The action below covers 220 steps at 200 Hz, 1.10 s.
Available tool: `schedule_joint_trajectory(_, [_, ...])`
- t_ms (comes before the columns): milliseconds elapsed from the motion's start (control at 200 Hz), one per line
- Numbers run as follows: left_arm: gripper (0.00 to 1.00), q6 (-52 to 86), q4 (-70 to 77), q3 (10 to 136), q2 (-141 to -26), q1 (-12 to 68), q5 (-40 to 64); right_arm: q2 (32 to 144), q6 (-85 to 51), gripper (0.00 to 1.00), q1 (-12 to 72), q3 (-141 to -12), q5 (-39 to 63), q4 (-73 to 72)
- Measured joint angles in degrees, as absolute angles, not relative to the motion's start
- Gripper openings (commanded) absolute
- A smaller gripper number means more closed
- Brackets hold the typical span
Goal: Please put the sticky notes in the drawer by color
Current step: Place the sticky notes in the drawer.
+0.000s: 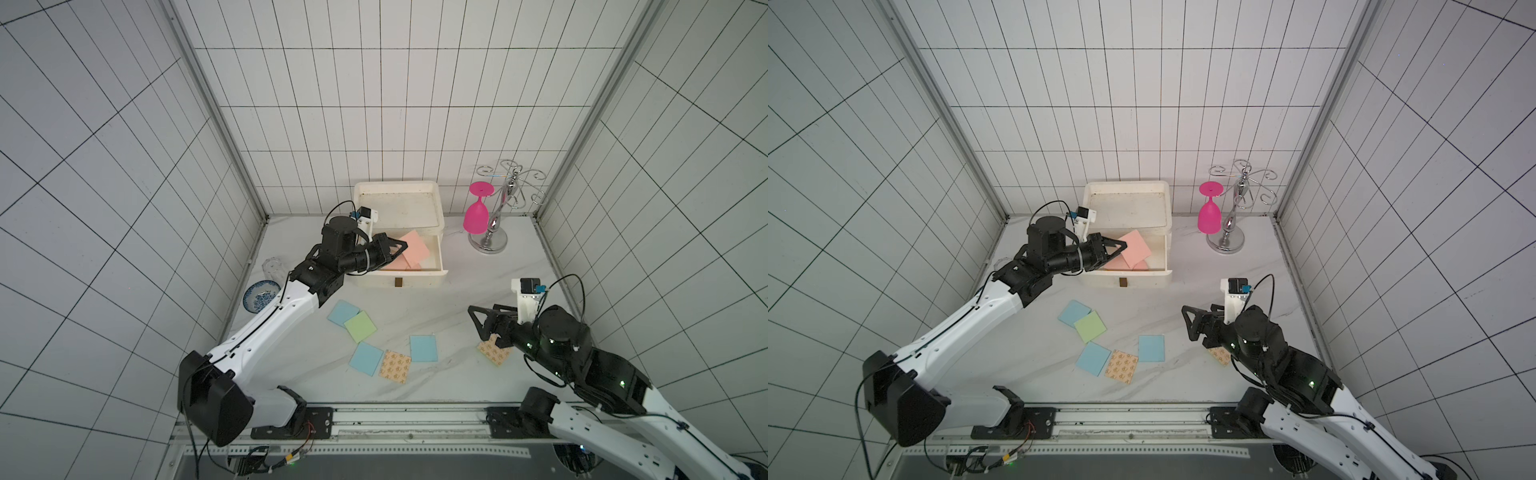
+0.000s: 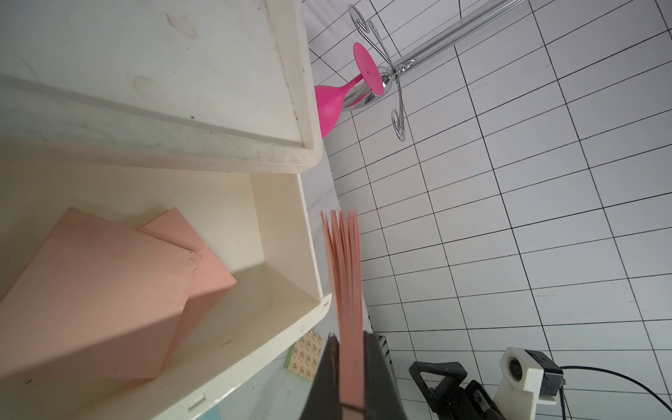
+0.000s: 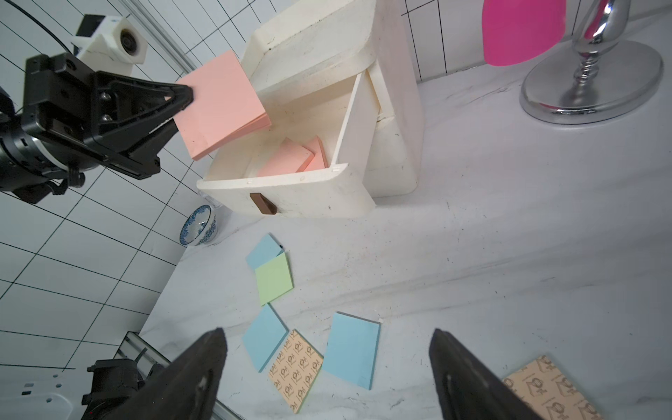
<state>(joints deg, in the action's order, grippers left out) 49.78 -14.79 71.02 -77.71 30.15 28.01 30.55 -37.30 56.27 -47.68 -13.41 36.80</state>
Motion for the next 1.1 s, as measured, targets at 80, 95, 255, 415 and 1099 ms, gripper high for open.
schedule_joint_trajectory(80, [0.14, 47.5, -15.9, 72.0, -79.8, 30.2, 27.7, 30.7, -37.3, 0.92, 56.3, -47.7, -13.5, 37.3])
schedule_joint_trajectory(95, [0.14, 47.3, -16.0, 72.1, -80.1, 30.2, 27.6, 30.7, -37.3, 0.92, 56.3, -47.7, -13.5, 37.4])
schedule_joint_trajectory(255, [0.26, 43.4, -18.2, 72.2, -84.4, 30.2, 26.1, 31.3, -37.3, 0.92, 56.3, -47.7, -13.5, 37.6])
schedule_joint_trajectory(415, [0.48, 39.5, -21.8, 74.5, -88.0, 29.6, 25.7, 34.0, -37.1, 0.92, 56.3, -47.7, -12.5, 37.6])
schedule_joint_trajectory(1099, [0.59, 29.7, -40.4, 104.1, -92.1, 17.8, 25.2, 63.9, -35.5, 0.6, 58.7, -53.0, -3.9, 20.1])
